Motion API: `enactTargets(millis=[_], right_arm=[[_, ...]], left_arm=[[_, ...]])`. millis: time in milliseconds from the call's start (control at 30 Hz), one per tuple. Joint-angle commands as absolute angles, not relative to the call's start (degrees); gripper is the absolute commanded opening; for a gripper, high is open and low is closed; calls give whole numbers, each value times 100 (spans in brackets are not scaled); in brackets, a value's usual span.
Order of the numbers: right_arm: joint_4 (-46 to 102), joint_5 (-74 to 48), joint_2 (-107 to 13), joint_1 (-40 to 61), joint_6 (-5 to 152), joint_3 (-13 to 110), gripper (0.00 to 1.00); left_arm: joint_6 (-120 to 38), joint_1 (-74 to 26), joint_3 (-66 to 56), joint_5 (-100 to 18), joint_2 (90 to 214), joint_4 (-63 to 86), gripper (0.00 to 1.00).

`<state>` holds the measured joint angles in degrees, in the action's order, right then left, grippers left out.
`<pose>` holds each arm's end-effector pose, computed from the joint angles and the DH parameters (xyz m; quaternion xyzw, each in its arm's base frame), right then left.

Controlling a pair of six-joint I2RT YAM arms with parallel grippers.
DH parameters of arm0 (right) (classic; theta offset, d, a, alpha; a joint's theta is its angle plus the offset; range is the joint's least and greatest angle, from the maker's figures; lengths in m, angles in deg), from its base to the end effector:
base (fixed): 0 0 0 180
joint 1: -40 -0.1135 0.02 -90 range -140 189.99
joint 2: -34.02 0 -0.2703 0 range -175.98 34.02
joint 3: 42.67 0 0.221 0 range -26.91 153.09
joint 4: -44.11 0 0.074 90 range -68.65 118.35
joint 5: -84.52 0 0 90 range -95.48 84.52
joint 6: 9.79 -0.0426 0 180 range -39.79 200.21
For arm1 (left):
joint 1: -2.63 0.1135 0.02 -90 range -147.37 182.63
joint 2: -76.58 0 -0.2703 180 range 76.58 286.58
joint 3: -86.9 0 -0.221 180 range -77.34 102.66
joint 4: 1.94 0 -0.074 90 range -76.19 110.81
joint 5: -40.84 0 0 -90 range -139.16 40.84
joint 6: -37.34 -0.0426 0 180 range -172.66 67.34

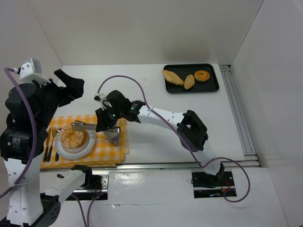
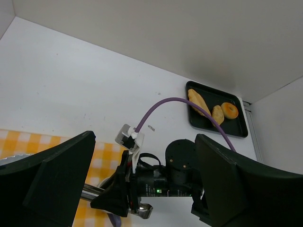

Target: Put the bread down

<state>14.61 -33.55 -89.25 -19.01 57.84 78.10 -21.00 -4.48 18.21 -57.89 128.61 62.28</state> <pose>0.2319 0.4250 0.2707 -0.3783 0.7685 0.4675 0.2183 0.0824 -0.0038 0.5066 -0.2065 0.7070 -0.1708 0.6544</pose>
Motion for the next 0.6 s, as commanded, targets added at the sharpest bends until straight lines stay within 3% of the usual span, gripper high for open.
enactTargets(millis=[0, 133, 367, 567], right_arm=[[1578, -3405, -8710, -1942, 5867, 8032, 42], [1578, -3009, -8183, -1669, 5920, 7891, 53], [1780, -2605, -7551, -1011, 5921, 7470, 53], [1649, -929, -6400, 262, 5631, 6118, 53]], left_arm=[[-2198, -492, 1776, -5882, 12783, 6092, 100], [-2198, -492, 1723, -5882, 12782, 6092, 100], [-2198, -492, 1723, -5882, 12782, 6040, 100], [-2251, -492, 1723, -5882, 12782, 6040, 100]])
